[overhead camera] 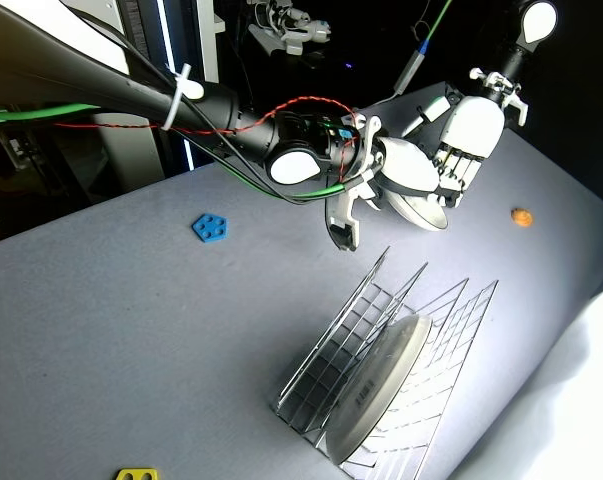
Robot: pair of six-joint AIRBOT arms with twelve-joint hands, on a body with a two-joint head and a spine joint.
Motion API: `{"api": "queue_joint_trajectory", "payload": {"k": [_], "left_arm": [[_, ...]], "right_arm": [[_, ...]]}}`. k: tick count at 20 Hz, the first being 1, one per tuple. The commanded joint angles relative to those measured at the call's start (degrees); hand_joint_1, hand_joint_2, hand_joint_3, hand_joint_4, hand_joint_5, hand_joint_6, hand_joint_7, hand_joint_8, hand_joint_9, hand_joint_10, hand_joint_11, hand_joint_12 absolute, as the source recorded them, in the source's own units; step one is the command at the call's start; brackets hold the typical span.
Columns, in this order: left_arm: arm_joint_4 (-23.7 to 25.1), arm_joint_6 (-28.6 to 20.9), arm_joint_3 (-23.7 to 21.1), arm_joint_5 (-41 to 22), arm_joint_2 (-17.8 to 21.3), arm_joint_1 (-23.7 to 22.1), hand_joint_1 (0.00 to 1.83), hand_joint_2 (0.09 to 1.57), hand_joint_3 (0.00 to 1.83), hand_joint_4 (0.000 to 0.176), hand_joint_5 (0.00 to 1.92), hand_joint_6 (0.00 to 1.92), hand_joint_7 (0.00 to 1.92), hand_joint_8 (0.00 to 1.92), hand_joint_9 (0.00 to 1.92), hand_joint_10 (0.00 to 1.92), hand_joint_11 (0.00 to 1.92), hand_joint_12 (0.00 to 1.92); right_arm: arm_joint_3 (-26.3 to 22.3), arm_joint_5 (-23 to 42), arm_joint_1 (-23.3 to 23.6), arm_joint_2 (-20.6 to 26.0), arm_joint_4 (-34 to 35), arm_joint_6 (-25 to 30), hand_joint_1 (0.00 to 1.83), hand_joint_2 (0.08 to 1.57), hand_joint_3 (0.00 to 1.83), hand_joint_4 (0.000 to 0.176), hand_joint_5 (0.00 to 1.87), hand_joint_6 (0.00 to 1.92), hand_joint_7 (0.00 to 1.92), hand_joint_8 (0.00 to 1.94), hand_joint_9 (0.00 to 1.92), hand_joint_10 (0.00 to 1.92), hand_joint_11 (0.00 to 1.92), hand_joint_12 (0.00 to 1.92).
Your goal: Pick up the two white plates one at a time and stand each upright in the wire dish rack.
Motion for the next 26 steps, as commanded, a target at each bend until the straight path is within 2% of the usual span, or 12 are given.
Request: {"api": "queue_joint_trajectory", "payload": {"k": [1, 3, 6, 7, 8, 9, 10, 11, 16, 18, 22, 26], "left_arm": [[1.54, -0.32, -0.32, -3.51, -1.04, 0.40, 0.00, 1.12, 0.00, 0.000, 0.10, 0.01, 0.11, 0.01, 0.05, 0.01, 0.00, 0.00], [1.54, -0.32, -0.34, -3.51, -1.06, 0.40, 0.00, 1.12, 0.00, 0.000, 0.09, 0.01, 0.10, 0.01, 0.04, 0.01, 0.00, 0.00], [1.55, -0.32, -0.35, -3.51, -1.07, 0.40, 0.00, 1.12, 0.00, 0.000, 0.08, 0.00, 0.09, 0.00, 0.04, 0.01, 0.00, 0.00], [1.55, -0.32, -0.35, -3.51, -1.07, 0.40, 0.00, 1.12, 0.00, 0.000, 0.09, 0.01, 0.10, 0.01, 0.05, 0.01, 0.00, 0.00], [1.55, -0.32, -0.38, -3.51, -1.07, 0.40, 0.00, 1.12, 0.00, 0.000, 0.08, 0.00, 0.09, 0.00, 0.05, 0.01, 0.00, 0.00], [1.56, -0.32, -0.43, -3.51, -1.07, 0.40, 0.00, 1.12, 0.00, 0.000, 0.08, 0.00, 0.09, 0.00, 0.04, 0.00, 0.00, 0.00], [1.58, -0.32, -0.47, -3.51, -1.07, 0.40, 0.00, 1.12, 0.00, 0.000, 0.09, 0.01, 0.09, 0.00, 0.05, 0.01, 0.00, 0.00], [1.58, -0.32, -0.46, -3.51, -1.07, 0.40, 0.00, 1.12, 0.00, 0.000, 0.08, 0.00, 0.08, 0.00, 0.04, 0.00, 0.00, 0.00], [1.56, -0.32, -0.19, -3.51, -0.80, -2.55, 0.00, 1.13, 0.00, 0.000, 0.07, 0.00, 0.09, 0.01, 0.05, 0.01, 0.00, 0.00], [1.56, -0.32, 0.05, -3.52, -0.56, -5.10, 0.00, 1.13, 0.00, 0.000, 0.08, 0.01, 0.10, 0.01, 0.06, 0.01, 0.00, 0.00], [1.55, -0.32, 0.69, -3.05, -0.09, -9.77, 0.00, 1.13, 0.00, 0.000, 0.07, 0.01, 0.08, 0.01, 0.04, 0.01, 0.00, 0.00], [1.52, -0.32, 1.07, -2.83, 0.23, -12.89, 0.00, 1.13, 0.00, 0.000, 0.07, 0.01, 0.08, 0.00, 0.04, 0.01, 0.00, 0.00]], "right_arm": [[0.23, 7.49, 0.10, -0.33, -0.07, -0.20, 1.20, 1.13, 0.01, 0.000, 0.50, 0.03, 0.45, 0.02, 0.42, 0.04, 0.00, 1.13], [0.58, 7.65, 0.05, -0.56, -0.06, -0.19, 1.21, 1.13, 0.00, 0.000, 0.57, 0.02, 0.52, 0.01, 0.48, 0.04, 0.02, 1.17], [0.75, 7.73, 0.10, -0.52, -0.06, -0.25, 1.19, 1.17, 0.00, 0.000, 0.80, 0.02, 0.78, 0.01, 0.73, 0.03, 0.28, 1.05], [0.85, 7.72, 0.10, -0.42, -0.06, -0.25, 1.14, 1.17, 0.02, 0.000, 0.83, 0.95, 0.86, 0.00, 0.80, 0.02, 0.38, 0.96], [0.86, 7.69, 0.08, -0.25, -0.06, -0.25, 1.13, 1.19, 0.00, 0.000, 0.83, 1.14, 0.93, 0.01, 0.87, 0.02, 0.44, 0.94], [0.86, 7.65, 0.06, -0.08, -0.06, -0.25, 1.15, 1.14, 0.00, 0.000, 0.95, 1.01, 1.04, 0.03, 0.98, 0.05, 0.56, 0.94], [0.86, 7.63, 0.07, 0.11, -0.06, -0.24, 1.21, 1.11, 0.02, 0.000, 0.99, 1.03, 1.00, 0.69, 1.02, 0.04, 0.59, 0.93], [0.86, 7.62, 0.15, 0.31, -0.06, -0.24, 1.22, 1.11, 0.00, 0.000, 1.01, 1.03, 0.99, 0.84, 1.05, 0.04, 0.61, 0.94], [0.44, 7.13, 0.92, 1.58, 0.54, -0.23, 1.23, 1.09, 0.00, 0.008, 1.07, 0.91, 1.02, 0.85, 1.17, 0.03, 0.71, 0.97], [-0.49, 6.90, 1.21, 2.66, 1.37, -0.23, 1.23, 1.07, 0.00, 0.024, 1.10, 0.84, 1.07, 0.79, 1.20, 0.02, 0.74, 0.93], [-3.37, 6.34, 1.22, 5.21, 1.44, -0.24, 1.21, 1.12, 0.00, 0.016, 1.01, 0.99, 0.97, 0.94, 1.15, 0.00, 0.68, 0.96], [-5.91, 5.99, 1.54, 7.79, 1.44, -0.24, 1.22, 1.10, 0.00, 0.026, 1.03, 0.96, 1.01, 0.90, 1.17, 0.01, 0.72, 0.93]]}}
